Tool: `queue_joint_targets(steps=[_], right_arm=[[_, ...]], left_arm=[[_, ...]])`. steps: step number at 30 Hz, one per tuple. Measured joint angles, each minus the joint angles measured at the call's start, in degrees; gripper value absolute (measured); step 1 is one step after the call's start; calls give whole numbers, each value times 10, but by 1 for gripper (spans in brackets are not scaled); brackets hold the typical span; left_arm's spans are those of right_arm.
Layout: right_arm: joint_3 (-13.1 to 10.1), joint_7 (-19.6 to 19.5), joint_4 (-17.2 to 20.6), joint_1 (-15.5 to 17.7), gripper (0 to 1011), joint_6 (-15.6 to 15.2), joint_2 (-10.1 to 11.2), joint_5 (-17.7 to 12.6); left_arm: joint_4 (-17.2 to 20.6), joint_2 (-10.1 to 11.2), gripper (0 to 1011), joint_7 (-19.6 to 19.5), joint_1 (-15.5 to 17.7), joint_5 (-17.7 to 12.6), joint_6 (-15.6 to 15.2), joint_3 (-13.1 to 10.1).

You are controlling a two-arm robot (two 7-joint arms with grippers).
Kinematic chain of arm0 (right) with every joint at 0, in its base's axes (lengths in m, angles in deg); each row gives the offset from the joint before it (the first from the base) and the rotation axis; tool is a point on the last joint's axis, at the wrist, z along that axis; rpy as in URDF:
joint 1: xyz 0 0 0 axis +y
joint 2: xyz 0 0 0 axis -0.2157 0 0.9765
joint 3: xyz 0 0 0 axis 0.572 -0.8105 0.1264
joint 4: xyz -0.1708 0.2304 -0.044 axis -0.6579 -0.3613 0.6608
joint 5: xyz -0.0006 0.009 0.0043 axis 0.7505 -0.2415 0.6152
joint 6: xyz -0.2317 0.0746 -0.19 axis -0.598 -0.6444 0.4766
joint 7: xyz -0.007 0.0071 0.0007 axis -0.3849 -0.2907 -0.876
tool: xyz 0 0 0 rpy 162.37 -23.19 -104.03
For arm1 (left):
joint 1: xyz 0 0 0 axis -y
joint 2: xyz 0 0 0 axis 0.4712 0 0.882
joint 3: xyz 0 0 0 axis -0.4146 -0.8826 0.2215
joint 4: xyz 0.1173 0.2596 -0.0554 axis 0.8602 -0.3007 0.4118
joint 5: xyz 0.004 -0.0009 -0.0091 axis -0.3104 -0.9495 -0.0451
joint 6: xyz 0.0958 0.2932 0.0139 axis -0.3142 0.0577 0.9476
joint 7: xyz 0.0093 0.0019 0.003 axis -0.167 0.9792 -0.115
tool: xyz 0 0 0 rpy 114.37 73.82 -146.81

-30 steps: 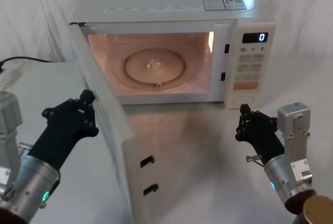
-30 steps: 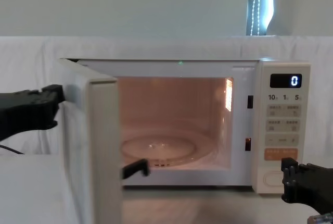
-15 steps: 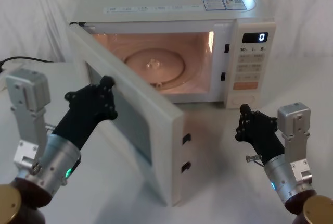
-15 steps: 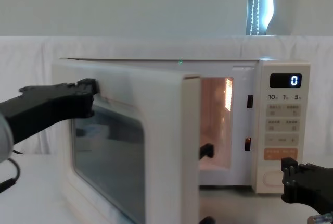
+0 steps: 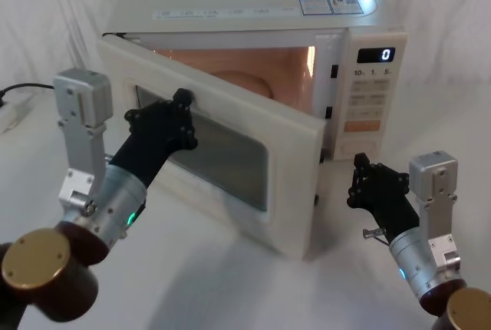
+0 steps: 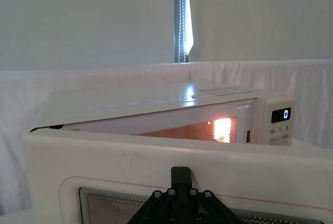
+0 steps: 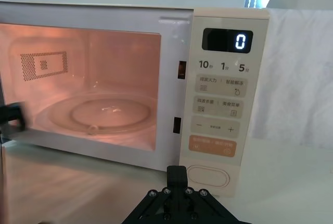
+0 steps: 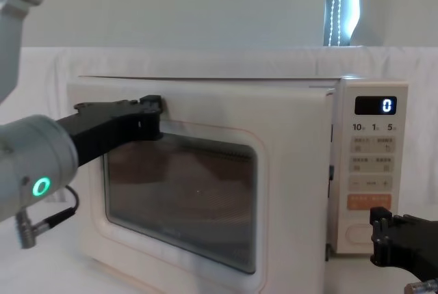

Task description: Press the button to open the microwave door with one hand; close the microwave door with the other hand.

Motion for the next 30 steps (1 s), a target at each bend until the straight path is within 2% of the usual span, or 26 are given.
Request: queue_joint_targets(steps=[10, 30], right_arm=[[0, 0, 0, 0, 0, 0, 0, 0], [0, 0, 0, 0, 0, 0, 0, 0]], left_arm=[[-49, -22, 0, 7, 42, -12, -3, -16], [-126, -51, 0, 11, 98, -31, 7, -29]])
